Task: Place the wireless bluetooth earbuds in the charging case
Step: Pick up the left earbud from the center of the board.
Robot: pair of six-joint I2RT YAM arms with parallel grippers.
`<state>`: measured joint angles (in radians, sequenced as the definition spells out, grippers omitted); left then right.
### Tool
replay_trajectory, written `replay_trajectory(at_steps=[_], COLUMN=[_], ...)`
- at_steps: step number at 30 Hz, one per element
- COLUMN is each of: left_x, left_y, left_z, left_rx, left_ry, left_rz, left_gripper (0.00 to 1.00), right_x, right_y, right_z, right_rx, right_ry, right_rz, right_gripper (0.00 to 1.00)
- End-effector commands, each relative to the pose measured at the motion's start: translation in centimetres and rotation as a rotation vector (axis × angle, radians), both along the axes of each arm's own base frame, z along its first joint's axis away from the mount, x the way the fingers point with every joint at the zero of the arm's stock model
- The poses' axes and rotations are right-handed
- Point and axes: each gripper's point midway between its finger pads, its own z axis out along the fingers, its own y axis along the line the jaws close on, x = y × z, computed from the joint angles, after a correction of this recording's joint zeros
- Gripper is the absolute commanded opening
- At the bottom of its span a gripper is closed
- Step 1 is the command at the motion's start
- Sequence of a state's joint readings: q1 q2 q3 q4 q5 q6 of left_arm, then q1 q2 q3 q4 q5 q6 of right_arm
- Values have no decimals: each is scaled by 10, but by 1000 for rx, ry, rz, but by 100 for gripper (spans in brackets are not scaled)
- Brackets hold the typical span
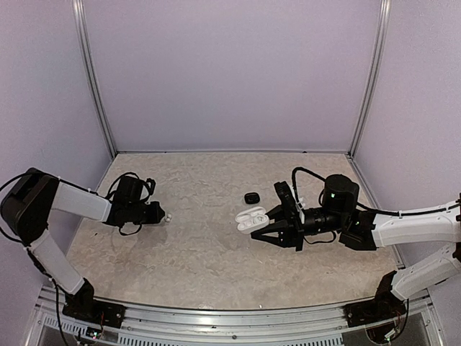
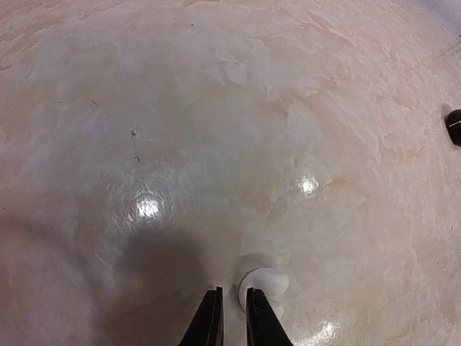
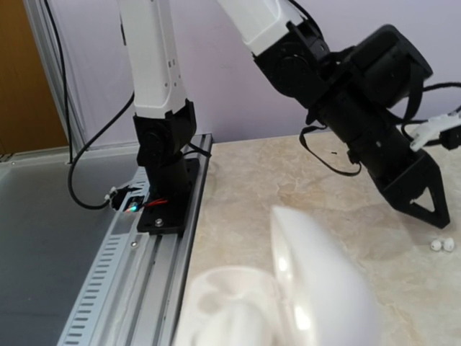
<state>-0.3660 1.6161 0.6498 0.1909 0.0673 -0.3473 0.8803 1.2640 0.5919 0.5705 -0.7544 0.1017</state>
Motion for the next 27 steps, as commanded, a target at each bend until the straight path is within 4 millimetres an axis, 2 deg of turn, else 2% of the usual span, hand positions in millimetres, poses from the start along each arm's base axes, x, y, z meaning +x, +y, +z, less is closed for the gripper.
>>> replay_trajectory(at_steps=[1, 15, 27], left_x=[7, 9, 2], left_y=[-2, -23, -39], left_z=[-4, -12, -14], left_rx=[5, 5, -5], left_ry=[11, 23, 37], left_rz=[5, -59, -118], left_gripper=[15, 15, 14], right_x=[5, 6, 6], right_y=[0, 0, 0], right_z=[8, 5, 5], right_rx=[12, 5, 4], right_ry=[-16, -16, -19], right_rz=[-13, -16, -17], right_gripper=[0, 0, 0])
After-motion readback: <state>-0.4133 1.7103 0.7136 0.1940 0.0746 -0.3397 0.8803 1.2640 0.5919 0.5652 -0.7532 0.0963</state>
